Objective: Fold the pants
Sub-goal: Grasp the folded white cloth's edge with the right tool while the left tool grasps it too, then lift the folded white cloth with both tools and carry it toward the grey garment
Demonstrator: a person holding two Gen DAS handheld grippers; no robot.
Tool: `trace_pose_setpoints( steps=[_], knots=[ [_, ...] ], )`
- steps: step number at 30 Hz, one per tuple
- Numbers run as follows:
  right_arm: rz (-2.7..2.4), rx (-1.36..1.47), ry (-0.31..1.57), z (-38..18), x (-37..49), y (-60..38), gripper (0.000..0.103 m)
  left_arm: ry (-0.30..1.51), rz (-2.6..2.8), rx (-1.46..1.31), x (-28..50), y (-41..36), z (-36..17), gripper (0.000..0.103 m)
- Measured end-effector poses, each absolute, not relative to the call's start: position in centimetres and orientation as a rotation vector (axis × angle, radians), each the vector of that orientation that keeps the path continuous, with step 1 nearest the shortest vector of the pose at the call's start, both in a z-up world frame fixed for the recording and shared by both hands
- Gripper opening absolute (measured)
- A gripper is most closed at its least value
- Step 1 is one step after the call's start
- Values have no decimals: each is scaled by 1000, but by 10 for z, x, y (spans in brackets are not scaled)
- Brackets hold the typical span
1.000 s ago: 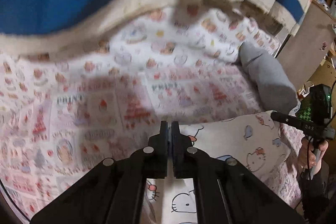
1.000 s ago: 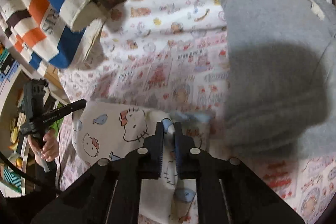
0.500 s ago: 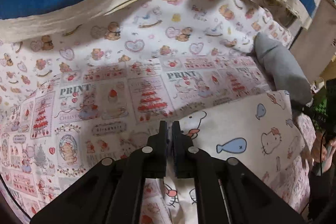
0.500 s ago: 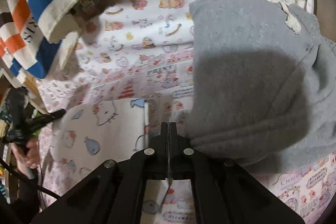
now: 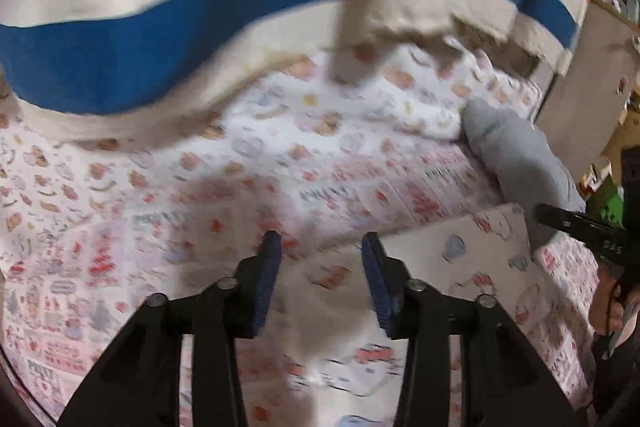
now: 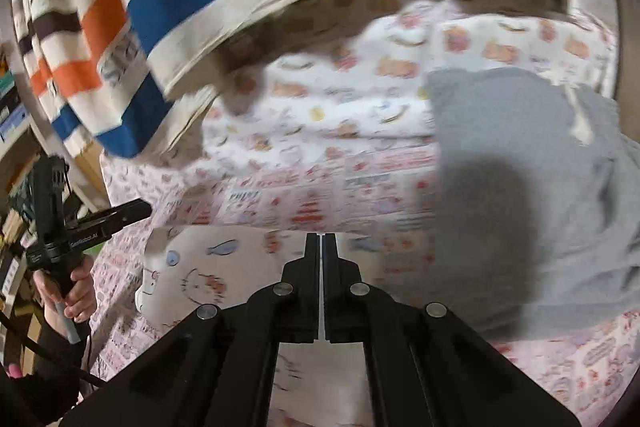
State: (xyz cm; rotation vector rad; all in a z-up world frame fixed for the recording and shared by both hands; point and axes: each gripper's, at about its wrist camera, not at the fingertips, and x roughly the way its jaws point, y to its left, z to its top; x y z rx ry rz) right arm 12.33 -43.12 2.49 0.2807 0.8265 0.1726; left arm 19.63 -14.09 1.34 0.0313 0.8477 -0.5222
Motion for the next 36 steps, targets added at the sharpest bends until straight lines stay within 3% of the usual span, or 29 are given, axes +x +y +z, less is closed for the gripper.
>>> trace_pose_setpoints(
  steps=[2,12,36],
  knots=[
    [178,260,883,16,132,-414,0,879,-541,33,191,-150,3,18],
    [171,267,1021,-33,144,-405,0,930,-543,70,184,-165,-27,18],
    [180,275,936,-33,130,-407,0,889,-545,71,176,-162,-36,27]
  ],
)
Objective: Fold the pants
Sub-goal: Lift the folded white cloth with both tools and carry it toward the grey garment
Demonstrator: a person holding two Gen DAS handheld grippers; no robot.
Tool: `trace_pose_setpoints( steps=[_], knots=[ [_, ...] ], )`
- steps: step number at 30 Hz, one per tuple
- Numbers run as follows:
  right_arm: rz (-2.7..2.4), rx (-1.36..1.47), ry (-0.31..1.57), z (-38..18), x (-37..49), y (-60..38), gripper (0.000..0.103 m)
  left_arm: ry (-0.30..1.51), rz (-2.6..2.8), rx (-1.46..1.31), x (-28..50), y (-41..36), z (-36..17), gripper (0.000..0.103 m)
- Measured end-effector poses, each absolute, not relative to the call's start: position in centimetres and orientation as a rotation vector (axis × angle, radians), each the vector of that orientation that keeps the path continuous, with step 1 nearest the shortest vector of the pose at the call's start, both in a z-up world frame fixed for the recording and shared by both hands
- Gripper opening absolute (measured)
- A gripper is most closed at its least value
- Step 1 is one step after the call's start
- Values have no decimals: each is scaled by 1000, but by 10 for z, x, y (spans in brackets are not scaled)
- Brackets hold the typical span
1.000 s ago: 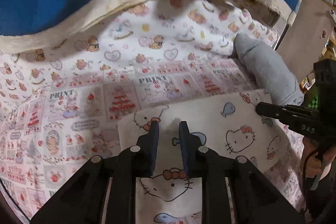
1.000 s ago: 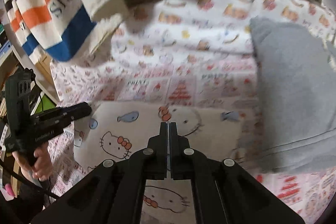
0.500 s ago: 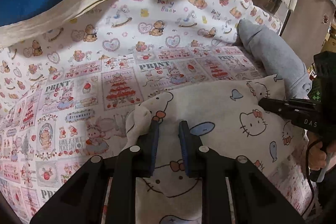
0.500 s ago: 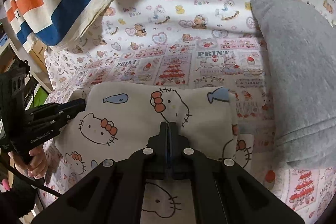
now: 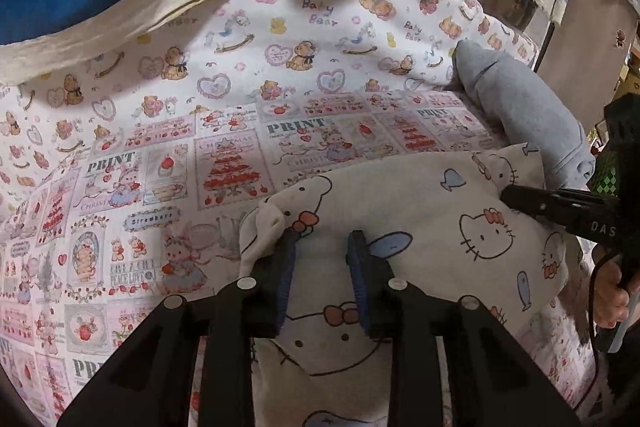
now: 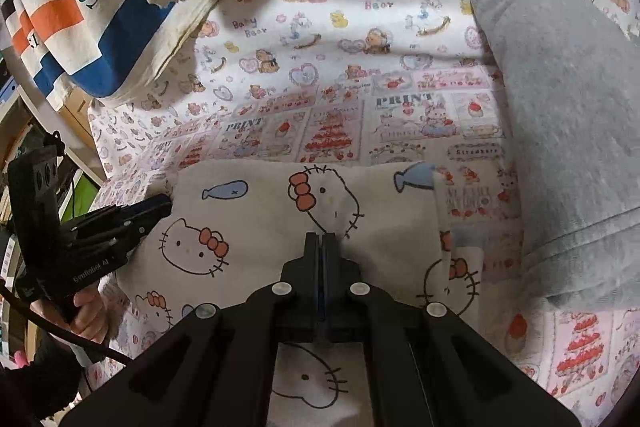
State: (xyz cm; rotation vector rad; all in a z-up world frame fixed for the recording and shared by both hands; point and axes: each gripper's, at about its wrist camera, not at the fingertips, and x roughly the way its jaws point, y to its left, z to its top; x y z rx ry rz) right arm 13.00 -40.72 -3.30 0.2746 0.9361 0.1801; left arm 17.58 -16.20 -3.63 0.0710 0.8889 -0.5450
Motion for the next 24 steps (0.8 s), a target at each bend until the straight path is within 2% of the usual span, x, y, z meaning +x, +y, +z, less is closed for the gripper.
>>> trace_pose_setpoints(
  steps=[5,8,10,11,12,14,24],
  knots=[
    [145,176,880,-23,123,-397,1,890,-535,58,176,-160,-37,30],
    [143,159,870,-16,120,-396,1,868,-515,95,173,-163,-34,37],
    [155,171,878,-11,117,-399,13,848,-483,122,171,-163,-32,54],
    [150,173,870,-8,115,-401,30,842,-463,126,171,-161,-31,70],
    [137,176,849,-4,113,-404,52,839,-452,119,172,-159,-29,79],
    [102,188,791,2,106,-412,71,861,-458,75,177,-151,-27,80],
    [17,303,877,-6,76,-466,71,1079,-517,-150,199,-128,-39,82]
  ],
)
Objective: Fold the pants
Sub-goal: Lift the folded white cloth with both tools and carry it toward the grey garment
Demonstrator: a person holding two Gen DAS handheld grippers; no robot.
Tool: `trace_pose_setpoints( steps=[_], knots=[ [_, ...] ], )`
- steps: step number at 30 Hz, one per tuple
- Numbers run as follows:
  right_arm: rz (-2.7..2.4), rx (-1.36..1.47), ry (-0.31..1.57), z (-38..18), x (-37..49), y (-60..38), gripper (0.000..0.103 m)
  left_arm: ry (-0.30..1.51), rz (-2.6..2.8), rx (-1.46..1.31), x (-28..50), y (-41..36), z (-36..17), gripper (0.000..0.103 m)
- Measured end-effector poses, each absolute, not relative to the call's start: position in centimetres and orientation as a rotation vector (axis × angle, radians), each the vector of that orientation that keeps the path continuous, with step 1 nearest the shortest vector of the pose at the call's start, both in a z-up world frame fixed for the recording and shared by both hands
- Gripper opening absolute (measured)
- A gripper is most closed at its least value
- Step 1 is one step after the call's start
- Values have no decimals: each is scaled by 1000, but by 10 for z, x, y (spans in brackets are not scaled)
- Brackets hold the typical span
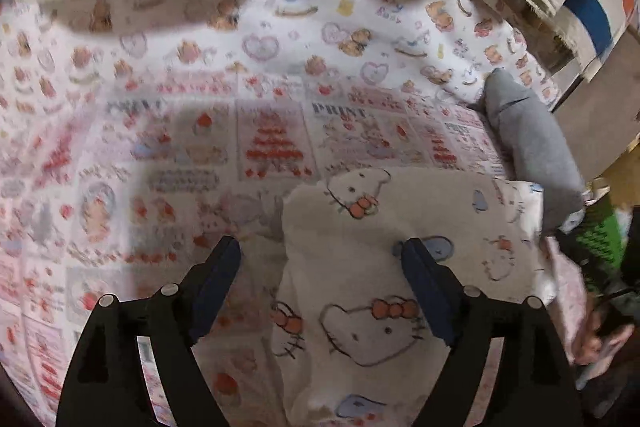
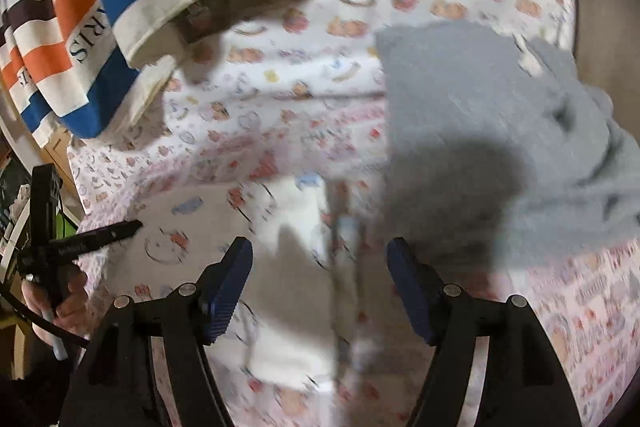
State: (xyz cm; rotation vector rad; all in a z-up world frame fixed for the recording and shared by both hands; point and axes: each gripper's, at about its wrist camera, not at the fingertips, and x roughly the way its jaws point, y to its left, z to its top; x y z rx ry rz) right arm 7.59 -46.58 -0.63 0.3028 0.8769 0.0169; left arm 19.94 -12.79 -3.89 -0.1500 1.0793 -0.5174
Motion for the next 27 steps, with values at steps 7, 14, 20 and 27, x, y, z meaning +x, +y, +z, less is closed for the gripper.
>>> trace_pose_setpoints(
  steps=[7,14,20,27],
  knots=[
    [66,399,940,-26,73,-479,71,1115,-588,-183,192,-134,-37,82],
    [137,410,952,-38,87,-470,71,1103,-645,-224,188,-138,-39,73],
    [228,454,956,-41,104,-459,70,1093,-702,-200,184,-148,-41,60],
    [281,379,959,-45,113,-435,30,1089,-752,-230,184,-151,-45,25]
  ],
)
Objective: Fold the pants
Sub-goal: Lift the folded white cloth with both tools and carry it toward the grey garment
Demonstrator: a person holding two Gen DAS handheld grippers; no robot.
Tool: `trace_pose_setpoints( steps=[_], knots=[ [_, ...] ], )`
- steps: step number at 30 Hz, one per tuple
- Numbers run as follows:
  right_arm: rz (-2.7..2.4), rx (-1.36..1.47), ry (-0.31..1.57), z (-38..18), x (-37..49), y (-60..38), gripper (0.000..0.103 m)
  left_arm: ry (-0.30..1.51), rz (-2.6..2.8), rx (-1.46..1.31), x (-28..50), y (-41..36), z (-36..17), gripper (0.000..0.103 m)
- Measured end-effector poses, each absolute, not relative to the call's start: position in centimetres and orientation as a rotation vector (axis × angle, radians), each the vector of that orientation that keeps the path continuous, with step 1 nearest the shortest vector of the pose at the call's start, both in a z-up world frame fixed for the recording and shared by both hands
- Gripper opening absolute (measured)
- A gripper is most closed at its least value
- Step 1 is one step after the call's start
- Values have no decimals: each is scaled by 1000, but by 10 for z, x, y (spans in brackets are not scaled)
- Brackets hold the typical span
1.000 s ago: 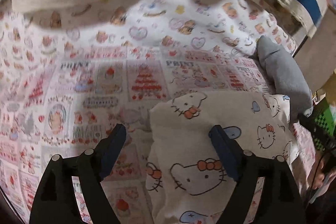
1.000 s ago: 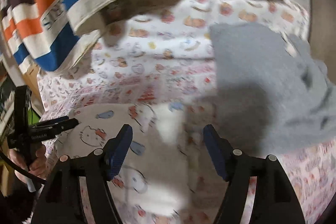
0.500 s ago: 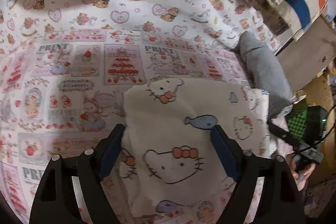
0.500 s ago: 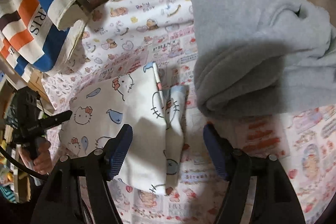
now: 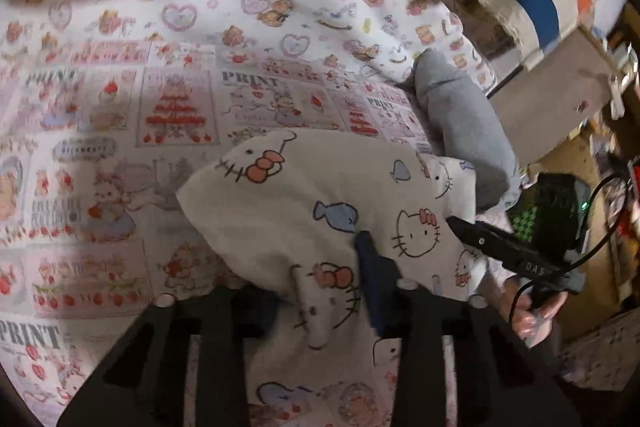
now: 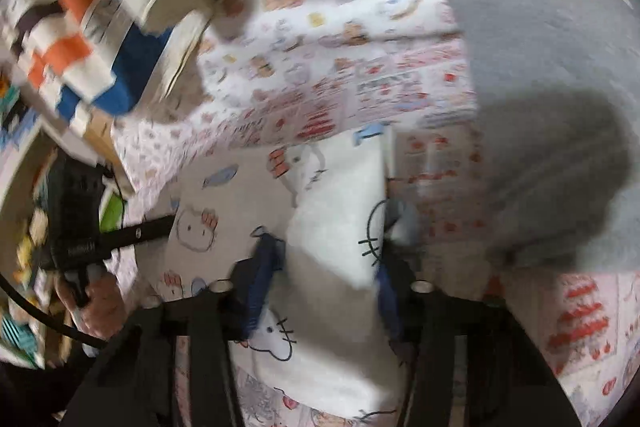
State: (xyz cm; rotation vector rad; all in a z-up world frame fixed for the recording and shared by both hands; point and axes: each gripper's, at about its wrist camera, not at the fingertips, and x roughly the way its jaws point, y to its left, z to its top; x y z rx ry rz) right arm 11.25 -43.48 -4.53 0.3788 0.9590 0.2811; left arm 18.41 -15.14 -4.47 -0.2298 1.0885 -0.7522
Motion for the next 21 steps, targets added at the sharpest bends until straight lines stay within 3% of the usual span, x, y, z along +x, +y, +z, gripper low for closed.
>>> trace_pose_setpoints(
  steps=[2,6,15,21],
  knots=[
    [277,399,960,-45,112,-436,14,1057,-740,-184,179,-155,-38,19],
    [243,391,916,-33,106,-438,8,904,-736,-68,159,-164,-11,16],
    [216,292,697,54,80,-462,7,742,-753,50,152,-205,57,16],
    [54,218,543,128,65,-516,7,605,-845,81,164,-278,109,16]
  ],
)
